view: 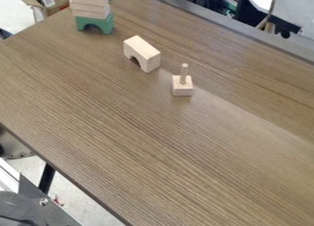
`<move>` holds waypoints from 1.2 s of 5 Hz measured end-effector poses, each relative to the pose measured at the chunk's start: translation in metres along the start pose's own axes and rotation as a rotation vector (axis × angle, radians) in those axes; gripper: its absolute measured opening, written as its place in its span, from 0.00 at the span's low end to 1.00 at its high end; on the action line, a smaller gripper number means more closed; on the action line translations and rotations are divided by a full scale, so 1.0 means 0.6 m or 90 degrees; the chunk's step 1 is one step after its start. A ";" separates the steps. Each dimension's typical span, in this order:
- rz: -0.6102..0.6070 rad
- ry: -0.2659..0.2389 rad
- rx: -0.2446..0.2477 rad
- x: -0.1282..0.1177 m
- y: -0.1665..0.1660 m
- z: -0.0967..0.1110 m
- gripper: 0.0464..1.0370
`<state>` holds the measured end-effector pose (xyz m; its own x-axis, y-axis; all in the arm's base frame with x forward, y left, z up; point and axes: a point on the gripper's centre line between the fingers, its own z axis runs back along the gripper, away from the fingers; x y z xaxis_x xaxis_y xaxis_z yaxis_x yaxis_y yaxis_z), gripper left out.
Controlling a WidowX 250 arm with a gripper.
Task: Separating the polygone from the other polygone
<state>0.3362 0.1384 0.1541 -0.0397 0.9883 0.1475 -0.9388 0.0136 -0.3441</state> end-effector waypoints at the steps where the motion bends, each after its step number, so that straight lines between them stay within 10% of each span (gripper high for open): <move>1: 0.002 0.011 0.024 -0.006 0.010 -0.020 0.96; 6: 0.325 -0.050 0.049 0.124 -0.110 -0.071 0.96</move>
<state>0.4098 0.2177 0.1487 -0.5219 0.8516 0.0483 -0.8154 -0.4815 -0.3215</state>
